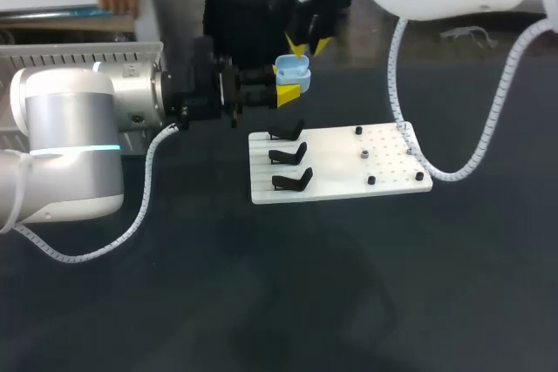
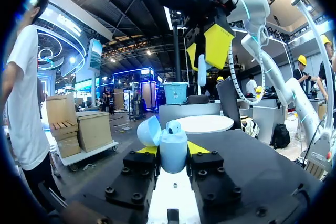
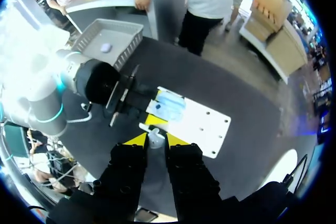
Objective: Pick up each earbud case from the left stands, insert the matching earbuds, close the lid, and place the case in the box.
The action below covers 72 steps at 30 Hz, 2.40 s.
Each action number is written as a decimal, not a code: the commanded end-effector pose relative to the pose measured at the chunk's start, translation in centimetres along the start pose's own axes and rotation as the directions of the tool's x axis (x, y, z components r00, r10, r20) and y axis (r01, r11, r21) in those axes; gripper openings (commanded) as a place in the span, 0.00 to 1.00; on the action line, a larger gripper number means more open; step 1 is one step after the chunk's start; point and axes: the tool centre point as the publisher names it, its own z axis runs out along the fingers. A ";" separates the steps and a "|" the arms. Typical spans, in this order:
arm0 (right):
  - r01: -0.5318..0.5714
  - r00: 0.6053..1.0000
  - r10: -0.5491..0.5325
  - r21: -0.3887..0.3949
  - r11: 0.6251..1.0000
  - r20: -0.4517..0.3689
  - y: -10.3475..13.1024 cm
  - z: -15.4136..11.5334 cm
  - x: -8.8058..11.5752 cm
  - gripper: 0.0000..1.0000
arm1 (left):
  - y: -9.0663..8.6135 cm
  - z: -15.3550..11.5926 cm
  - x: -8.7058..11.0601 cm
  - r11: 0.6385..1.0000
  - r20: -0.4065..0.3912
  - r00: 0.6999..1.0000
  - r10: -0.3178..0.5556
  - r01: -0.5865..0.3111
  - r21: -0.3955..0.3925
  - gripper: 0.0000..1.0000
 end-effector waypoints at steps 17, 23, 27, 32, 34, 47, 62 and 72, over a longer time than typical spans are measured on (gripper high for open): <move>-0.002 1.000 0.002 0.030 1.000 -0.012 1.6 1.3 -1.6 0.00 | -0.2 0.0 0.1 1.000 0.004 1.000 0.004 -0.004 -0.009 0.00; -0.002 1.000 0.002 0.030 1.000 -0.012 1.6 1.3 -1.6 0.00 | -0.2 0.0 0.1 1.000 0.004 1.000 0.004 -0.004 -0.009 0.00; -0.002 1.000 0.002 0.030 1.000 -0.012 1.6 1.3 -1.6 0.00 | -0.2 0.0 0.1 1.000 0.004 1.000 0.004 -0.004 -0.009 0.00; -0.038 0.999 0.038 0.002 0.999 -0.013 1.3 1.7 -1.7 0.00 | -0.2 0.0 0.1 1.000 0.004 1.000 0.004 -0.004 -0.009 0.00; -0.057 0.998 0.057 0.002 0.998 -0.015 1.1 1.9 -1.7 0.00 | -0.2 0.0 0.1 1.000 0.004 1.000 0.004 -0.004 -0.009 0.00; -0.099 0.995 0.099 0.002 0.995 -0.020 0.4 2.8 -2.1 0.00 | -0.2 0.0 0.1 1.000 0.004 1.000 0.004 -0.004 -0.009 0.00; -0.097 0.995 0.097 -0.008 0.995 -0.037 -0.2 3.9 -2.6 0.00 | -0.2 0.0 0.1 1.000 0.004 1.000 0.004 -0.004 -0.009 0.00; -0.090 0.995 0.090 0.002 0.996 -0.045 -0.2 4.4 -2.8 0.00 | -0.2 0.0 0.1 1.000 0.004 1.000 0.004 -0.004 -0.009 0.00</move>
